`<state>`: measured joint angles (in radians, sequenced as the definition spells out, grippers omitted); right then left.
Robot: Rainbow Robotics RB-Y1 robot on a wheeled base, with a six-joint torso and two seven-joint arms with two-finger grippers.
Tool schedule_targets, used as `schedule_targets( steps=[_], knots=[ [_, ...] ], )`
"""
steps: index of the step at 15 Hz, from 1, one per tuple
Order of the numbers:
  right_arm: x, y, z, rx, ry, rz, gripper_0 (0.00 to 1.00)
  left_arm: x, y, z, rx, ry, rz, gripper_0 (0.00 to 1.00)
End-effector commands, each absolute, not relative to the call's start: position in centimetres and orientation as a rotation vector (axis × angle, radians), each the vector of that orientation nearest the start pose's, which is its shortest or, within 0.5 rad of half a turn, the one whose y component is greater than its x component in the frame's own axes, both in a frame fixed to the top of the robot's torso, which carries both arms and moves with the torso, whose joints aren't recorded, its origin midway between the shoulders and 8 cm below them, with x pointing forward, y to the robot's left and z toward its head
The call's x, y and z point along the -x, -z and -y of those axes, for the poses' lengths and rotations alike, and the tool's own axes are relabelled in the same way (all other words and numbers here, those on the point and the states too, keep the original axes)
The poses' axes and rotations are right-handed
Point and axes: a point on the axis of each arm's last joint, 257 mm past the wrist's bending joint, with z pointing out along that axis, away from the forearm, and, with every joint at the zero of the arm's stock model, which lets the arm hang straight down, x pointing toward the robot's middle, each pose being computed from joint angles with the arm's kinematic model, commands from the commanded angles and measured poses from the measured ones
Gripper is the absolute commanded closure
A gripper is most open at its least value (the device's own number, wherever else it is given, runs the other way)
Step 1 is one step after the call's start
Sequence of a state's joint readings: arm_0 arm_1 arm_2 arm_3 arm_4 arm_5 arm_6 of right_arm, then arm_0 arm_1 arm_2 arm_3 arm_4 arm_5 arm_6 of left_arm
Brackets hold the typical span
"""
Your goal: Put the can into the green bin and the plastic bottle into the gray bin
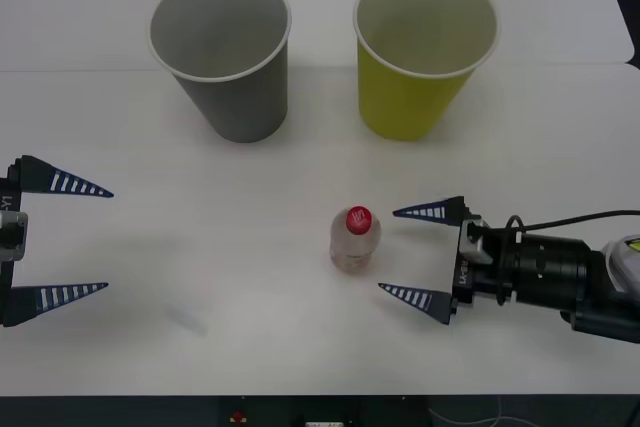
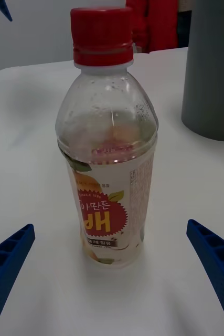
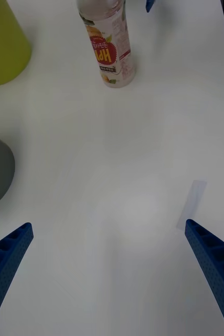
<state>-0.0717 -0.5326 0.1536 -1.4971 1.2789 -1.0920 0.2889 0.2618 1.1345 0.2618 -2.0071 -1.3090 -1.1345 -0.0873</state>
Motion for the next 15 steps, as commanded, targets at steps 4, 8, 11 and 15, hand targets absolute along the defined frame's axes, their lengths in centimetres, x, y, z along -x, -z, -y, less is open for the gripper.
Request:
schedule_targets(
  steps=[4,8,11,15],
  knots=[
    [-40.3,27.7,7.3,1.271,-0.644,-1.317,0.0,-34.1,16.7,-28.6,-1.762,0.118,-1.444,0.0],
    [-40.7,27.8,5.8,1.255,-0.656,-1.301,0.0,-34.1,16.7,-28.6,-1.762,0.118,-1.444,0.0],
    [-40.7,27.7,5.2,1.253,-0.655,-1.291,0.0,-34.1,16.7,-28.6,-1.762,0.118,-1.444,0.0],
    [-40.7,27.8,5.1,1.254,-0.654,-1.29,1.0,-34.1,16.7,-28.6,-1.762,0.118,-1.444,0.0]
  ],
)
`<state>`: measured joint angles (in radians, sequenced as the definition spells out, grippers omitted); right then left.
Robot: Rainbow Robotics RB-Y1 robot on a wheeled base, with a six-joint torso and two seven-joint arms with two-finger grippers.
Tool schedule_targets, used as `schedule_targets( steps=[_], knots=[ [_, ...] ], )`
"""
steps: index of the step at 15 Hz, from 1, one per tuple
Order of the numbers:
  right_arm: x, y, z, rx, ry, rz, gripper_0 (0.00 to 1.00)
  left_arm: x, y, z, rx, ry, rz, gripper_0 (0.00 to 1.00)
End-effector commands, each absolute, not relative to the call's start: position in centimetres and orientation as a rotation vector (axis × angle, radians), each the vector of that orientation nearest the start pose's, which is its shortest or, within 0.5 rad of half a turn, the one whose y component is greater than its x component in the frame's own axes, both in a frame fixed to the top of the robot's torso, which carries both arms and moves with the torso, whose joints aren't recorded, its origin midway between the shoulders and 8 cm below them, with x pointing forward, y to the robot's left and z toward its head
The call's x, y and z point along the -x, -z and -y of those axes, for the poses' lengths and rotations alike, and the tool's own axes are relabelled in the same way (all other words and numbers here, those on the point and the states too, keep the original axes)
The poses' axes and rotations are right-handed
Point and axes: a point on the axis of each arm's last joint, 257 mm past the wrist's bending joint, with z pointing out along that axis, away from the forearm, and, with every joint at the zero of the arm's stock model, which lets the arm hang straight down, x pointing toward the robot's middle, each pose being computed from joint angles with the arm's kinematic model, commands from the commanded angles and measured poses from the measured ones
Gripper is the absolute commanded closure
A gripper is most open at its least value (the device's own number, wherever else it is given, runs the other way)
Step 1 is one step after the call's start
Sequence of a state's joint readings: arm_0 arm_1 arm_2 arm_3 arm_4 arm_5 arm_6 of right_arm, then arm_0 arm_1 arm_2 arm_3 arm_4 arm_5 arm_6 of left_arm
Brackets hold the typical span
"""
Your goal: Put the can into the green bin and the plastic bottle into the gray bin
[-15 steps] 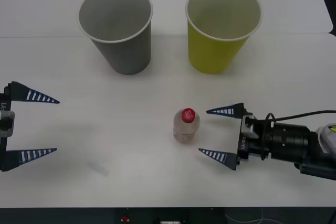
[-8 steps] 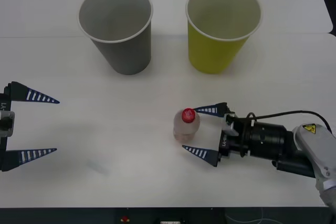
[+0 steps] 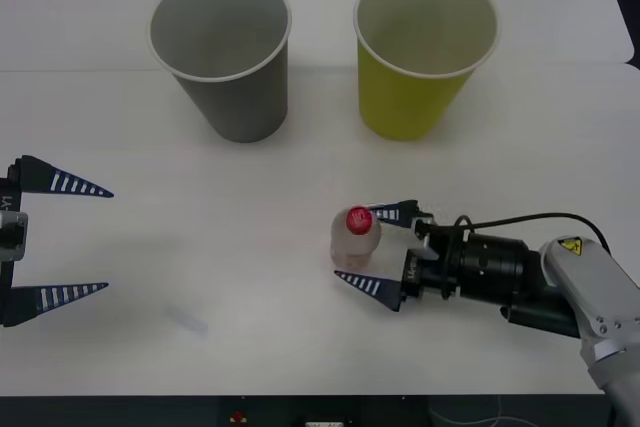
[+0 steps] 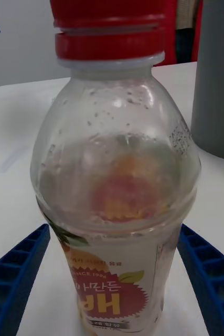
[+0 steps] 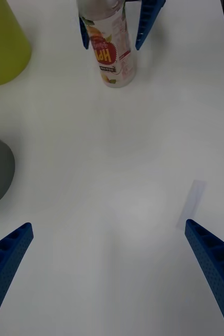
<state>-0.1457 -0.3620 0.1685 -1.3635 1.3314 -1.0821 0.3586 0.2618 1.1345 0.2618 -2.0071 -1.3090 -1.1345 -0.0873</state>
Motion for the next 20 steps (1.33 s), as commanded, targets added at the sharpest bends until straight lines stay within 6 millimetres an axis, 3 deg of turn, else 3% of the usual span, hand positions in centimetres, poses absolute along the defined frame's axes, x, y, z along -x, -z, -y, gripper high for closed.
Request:
schedule_targets(
  steps=[1,11,20],
  knots=[
    [-40.7,27.8,5.1,1.255,-0.652,-1.289,1.0,-34.1,16.7,-28.6,-1.762,0.118,-1.444,0.0],
    [-40.3,26.8,5.3,1.273,-0.675,-1.276,1.0,-34.1,16.7,-28.6,-1.762,0.118,-1.444,0.0],
    [-38.8,21.8,7.1,1.271,-0.705,-1.45,1.0,-34.1,16.7,-28.6,-1.762,0.118,-1.444,0.0]
  ],
)
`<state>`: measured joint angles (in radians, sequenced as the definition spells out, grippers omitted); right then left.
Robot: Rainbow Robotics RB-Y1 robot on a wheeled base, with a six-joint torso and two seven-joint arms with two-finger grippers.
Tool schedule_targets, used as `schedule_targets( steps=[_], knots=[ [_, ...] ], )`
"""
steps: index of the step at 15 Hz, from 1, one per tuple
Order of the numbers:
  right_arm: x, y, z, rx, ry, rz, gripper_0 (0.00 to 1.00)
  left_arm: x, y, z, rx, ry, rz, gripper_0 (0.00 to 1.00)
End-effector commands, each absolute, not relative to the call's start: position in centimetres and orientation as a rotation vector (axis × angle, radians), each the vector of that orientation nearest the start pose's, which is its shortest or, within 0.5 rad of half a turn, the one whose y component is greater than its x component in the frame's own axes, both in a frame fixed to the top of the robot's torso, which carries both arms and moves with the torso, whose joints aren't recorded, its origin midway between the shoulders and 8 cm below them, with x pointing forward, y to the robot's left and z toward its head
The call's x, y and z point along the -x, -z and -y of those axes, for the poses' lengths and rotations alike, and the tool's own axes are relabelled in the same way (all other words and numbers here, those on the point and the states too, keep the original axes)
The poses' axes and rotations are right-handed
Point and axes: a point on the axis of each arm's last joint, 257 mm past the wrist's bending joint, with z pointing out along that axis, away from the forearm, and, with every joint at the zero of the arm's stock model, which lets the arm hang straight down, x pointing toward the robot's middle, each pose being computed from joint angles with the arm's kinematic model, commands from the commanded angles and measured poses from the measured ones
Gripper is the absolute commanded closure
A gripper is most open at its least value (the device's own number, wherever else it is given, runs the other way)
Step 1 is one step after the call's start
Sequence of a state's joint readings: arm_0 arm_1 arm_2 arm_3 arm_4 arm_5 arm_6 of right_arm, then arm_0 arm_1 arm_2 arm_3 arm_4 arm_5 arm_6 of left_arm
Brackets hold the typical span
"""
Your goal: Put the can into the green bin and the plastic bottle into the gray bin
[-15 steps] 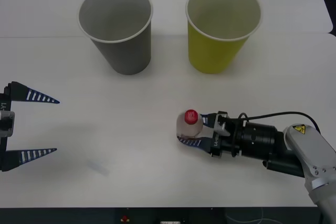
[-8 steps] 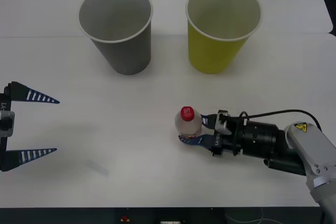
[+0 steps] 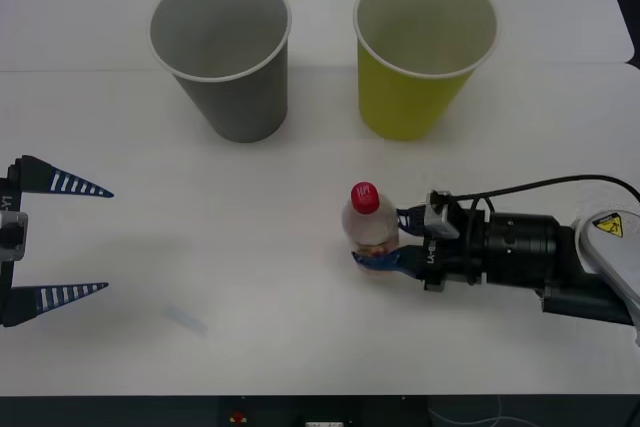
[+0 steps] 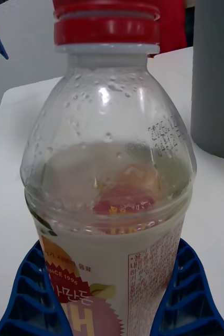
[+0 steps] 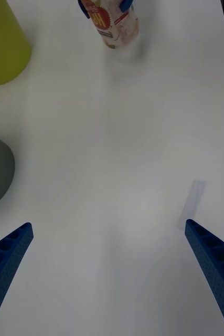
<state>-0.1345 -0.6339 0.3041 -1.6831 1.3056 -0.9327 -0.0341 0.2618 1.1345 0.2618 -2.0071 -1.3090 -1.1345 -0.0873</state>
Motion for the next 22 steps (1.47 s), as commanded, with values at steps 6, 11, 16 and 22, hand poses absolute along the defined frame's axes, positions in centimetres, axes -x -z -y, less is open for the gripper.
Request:
schedule_targets(
  steps=[6,11,16,22],
  knots=[
    [-37.9,17.5,8.9,1.201,-0.73,-1.619,1.0,-34.1,16.7,-28.6,-1.762,0.118,-1.444,0.0],
    [-37.2,13.7,9.6,1.146,-0.741,-1.776,1.0,-34.1,16.7,-28.6,-1.762,0.118,-1.444,0.0],
    [-38.3,9.4,9.5,1.047,-0.706,-1.918,1.0,-34.1,16.7,-28.6,-1.762,0.118,-1.444,0.0],
    [-40.3,4.2,9.1,1.149,-0.605,-1.905,1.0,-34.1,16.7,-28.6,-1.762,0.118,-1.444,0.0]
  ],
)
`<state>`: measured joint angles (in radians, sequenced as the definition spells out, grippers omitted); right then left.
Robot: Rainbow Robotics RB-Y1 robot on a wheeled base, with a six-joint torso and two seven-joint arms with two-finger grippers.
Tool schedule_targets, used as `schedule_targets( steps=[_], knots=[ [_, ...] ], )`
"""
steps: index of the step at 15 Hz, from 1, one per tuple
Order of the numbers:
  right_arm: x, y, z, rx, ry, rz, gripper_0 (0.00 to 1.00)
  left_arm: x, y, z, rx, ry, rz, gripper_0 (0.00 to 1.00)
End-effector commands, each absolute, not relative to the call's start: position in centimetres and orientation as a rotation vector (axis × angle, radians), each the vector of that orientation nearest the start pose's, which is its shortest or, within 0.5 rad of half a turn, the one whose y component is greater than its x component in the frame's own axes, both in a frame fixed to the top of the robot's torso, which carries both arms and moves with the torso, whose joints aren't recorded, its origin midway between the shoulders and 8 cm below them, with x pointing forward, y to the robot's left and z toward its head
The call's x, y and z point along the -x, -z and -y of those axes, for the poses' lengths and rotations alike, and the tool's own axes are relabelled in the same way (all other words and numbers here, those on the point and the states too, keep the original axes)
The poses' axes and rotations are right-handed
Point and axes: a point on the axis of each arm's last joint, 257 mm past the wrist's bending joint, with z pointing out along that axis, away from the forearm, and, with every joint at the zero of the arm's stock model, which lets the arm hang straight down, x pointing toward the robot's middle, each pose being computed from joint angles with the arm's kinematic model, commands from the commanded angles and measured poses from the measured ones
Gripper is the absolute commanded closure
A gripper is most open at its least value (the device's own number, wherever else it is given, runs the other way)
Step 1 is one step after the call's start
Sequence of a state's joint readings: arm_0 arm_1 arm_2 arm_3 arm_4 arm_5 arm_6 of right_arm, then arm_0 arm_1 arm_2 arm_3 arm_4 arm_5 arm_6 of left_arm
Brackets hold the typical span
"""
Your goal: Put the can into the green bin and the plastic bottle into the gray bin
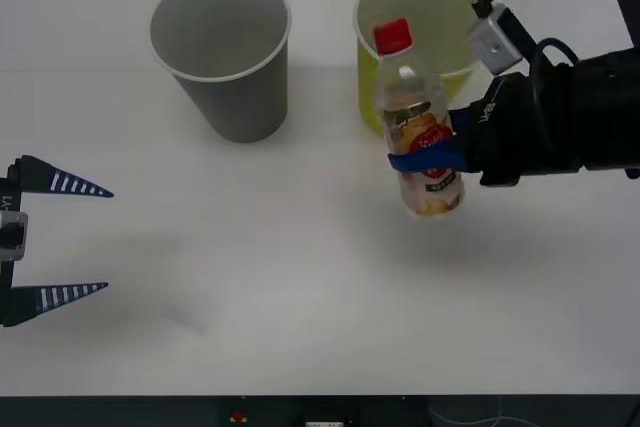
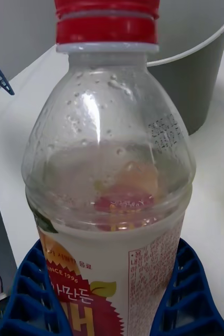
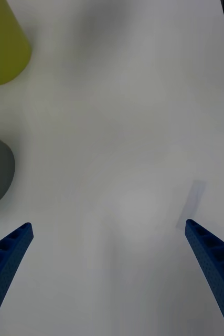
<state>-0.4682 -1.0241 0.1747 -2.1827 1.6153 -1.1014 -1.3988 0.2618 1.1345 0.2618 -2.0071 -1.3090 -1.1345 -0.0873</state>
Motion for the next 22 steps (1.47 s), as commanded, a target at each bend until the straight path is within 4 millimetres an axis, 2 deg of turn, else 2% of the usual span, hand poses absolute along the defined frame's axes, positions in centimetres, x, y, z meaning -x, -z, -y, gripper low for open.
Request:
schedule_targets(
  steps=[1,5,7,13,18,19,22],
  knots=[
    [-40.7,3.2,8.5,1.176,-0.596,-1.895,1.0,-34.1,16.7,-28.6,-1.762,0.118,-1.444,0.0],
    [-42.7,-0.7,6.0,1.219,-0.6,-1.855,1.0,-34.1,16.7,-28.6,-1.762,0.118,-1.444,0.0],
    [-44.1,-1.9,4.4,1.234,-0.593,-1.849,1.0,-34.1,16.7,-28.6,-1.762,0.118,-1.444,0.0],
    [-50.0,-5.8,-2.4,1.216,-0.53,-1.83,1.0,-34.1,16.7,-28.6,-1.762,0.118,-1.444,0.0],
    [-54.6,-6.6,-8.8,1.15,-0.483,-1.813,1.0,-34.1,16.7,-28.6,-1.762,0.118,-1.444,0.0],
    [-55.5,-6.5,-10.2,1.134,-0.482,-1.812,1.0,-34.1,16.7,-28.6,-1.762,0.118,-1.444,0.0],
    [-57.8,-4.7,-12.7,1.099,-0.465,-1.799,1.0,-34.1,16.7,-28.6,-1.762,0.118,-1.444,0.0]
  ],
)
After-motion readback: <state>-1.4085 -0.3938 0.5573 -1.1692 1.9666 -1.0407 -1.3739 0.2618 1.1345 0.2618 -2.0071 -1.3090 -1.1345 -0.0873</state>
